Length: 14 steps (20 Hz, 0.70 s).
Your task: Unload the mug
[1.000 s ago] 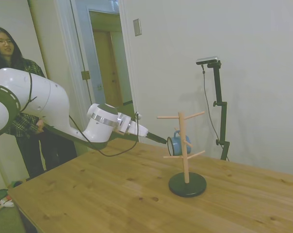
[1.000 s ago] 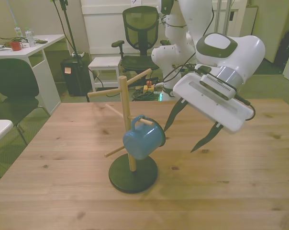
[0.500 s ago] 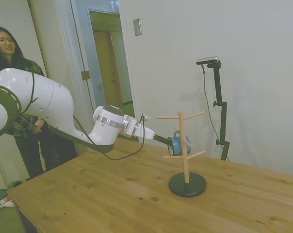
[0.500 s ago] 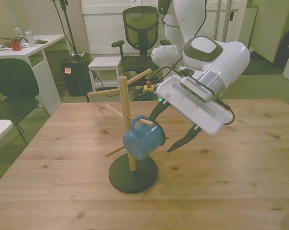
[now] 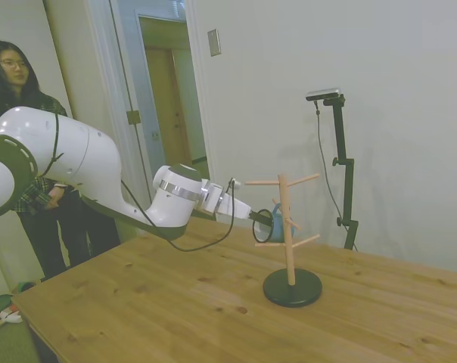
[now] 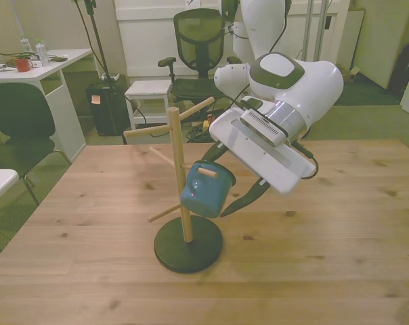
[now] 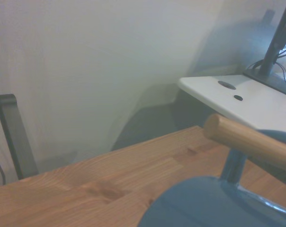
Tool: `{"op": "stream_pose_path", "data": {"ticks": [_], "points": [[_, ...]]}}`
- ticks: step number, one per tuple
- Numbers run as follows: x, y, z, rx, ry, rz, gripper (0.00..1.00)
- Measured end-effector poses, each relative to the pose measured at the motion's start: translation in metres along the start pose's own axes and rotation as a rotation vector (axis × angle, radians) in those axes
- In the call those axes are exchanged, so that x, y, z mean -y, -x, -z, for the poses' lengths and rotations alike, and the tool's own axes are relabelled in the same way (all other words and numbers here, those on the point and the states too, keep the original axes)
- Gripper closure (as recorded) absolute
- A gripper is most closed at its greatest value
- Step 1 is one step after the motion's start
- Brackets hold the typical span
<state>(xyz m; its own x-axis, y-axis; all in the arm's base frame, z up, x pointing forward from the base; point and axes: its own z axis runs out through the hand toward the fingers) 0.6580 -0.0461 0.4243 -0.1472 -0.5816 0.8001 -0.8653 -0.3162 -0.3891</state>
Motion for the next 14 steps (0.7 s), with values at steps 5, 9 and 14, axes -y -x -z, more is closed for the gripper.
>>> {"op": "stream_pose_path", "data": {"ticks": [5,9,14], "points": [[0.0005,0.0011,0.0008,0.002,-0.002,0.001,1.00],[0.0013,0.0023,0.0022,0.004,-0.005,0.002,1.00],[0.0028,0.0045,0.0048,0.012,-0.014,0.004,1.00]]}}
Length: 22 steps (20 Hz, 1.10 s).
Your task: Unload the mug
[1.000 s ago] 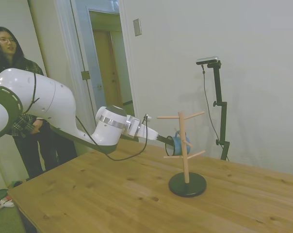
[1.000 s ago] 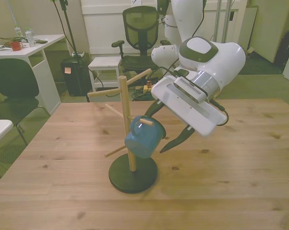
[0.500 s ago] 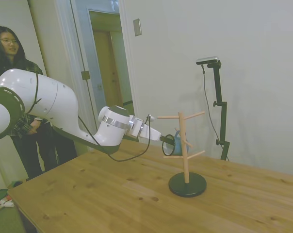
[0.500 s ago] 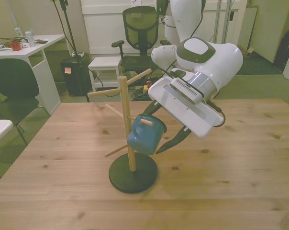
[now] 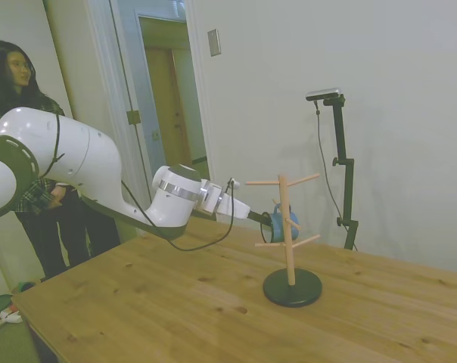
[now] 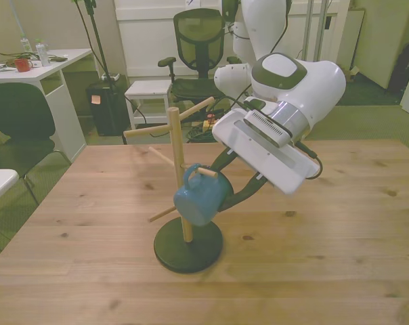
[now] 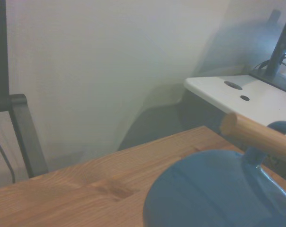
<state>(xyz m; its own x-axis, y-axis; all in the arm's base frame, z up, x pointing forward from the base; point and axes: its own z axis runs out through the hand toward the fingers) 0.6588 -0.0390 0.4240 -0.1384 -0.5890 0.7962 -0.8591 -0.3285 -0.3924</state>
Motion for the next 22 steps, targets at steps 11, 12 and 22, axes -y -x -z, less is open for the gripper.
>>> {"op": "stream_pose_path", "data": {"ticks": [11,12,22], "points": [[0.002,0.003,0.005,0.005,-0.009,0.002,1.00],[0.003,0.003,0.005,0.006,-0.010,0.003,1.00],[0.006,0.005,0.017,0.010,-0.029,0.009,1.00]]}}
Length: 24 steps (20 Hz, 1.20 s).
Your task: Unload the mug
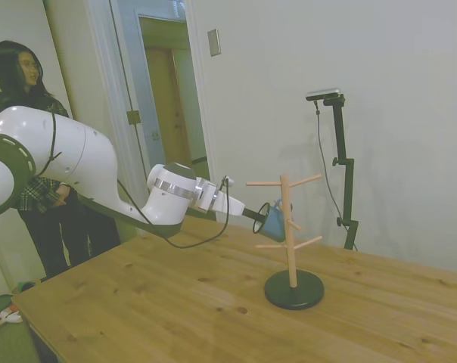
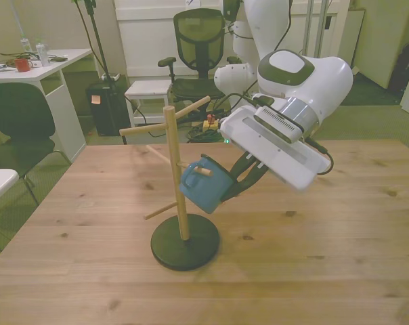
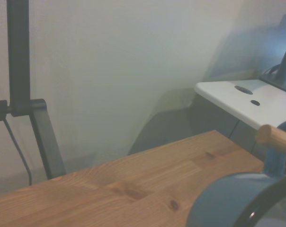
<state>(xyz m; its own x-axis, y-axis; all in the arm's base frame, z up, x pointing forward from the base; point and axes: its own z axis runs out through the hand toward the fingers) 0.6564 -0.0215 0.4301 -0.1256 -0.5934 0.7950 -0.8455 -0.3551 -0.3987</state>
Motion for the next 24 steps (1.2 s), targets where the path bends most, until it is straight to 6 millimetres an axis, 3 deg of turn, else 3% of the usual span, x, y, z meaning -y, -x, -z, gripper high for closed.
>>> {"op": "stream_pose_path", "data": {"ticks": [11,18,24], "points": [[0.008,-0.010,0.019,-0.004,-0.034,-0.010,1.00],[0.010,-0.003,0.007,-0.005,-0.024,-0.006,1.00],[0.033,0.002,-0.001,-0.009,-0.044,-0.024,1.00]]}}
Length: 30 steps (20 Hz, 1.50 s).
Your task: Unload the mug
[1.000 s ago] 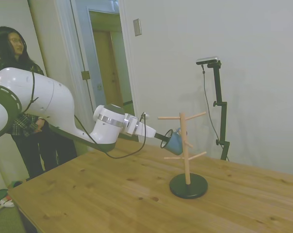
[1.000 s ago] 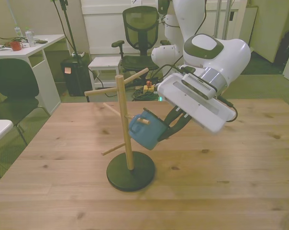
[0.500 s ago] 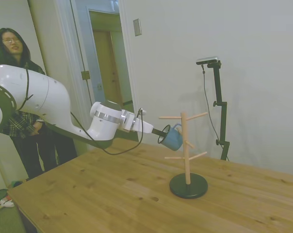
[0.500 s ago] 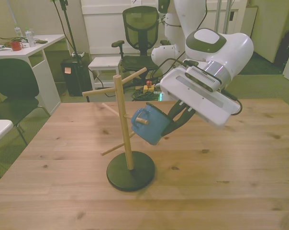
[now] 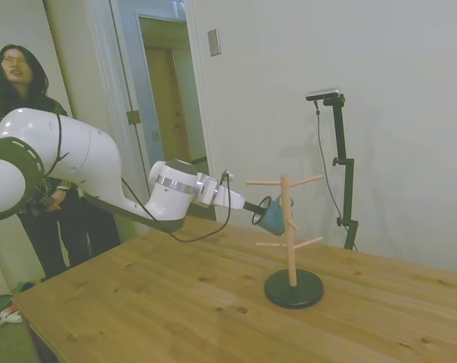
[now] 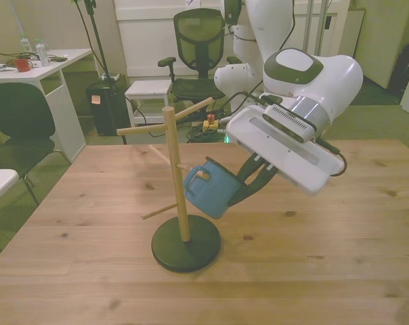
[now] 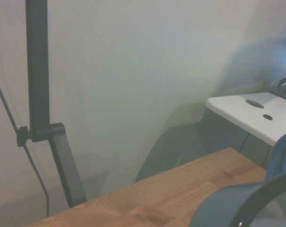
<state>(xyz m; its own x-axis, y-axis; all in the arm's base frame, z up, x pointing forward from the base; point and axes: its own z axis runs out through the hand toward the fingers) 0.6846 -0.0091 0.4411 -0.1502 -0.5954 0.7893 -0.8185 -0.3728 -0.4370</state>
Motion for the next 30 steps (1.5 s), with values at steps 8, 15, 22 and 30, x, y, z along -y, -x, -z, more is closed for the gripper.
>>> {"op": "stream_pose_path", "data": {"ticks": [8,15,22,30], "points": [[0.027,0.024,0.008,0.021,-0.040,0.007,1.00],[0.070,0.066,0.072,0.298,-0.065,0.059,1.00],[0.049,0.053,0.158,0.643,-0.051,0.180,1.00],[-0.036,-0.009,0.176,0.903,0.070,0.358,1.00]]}}
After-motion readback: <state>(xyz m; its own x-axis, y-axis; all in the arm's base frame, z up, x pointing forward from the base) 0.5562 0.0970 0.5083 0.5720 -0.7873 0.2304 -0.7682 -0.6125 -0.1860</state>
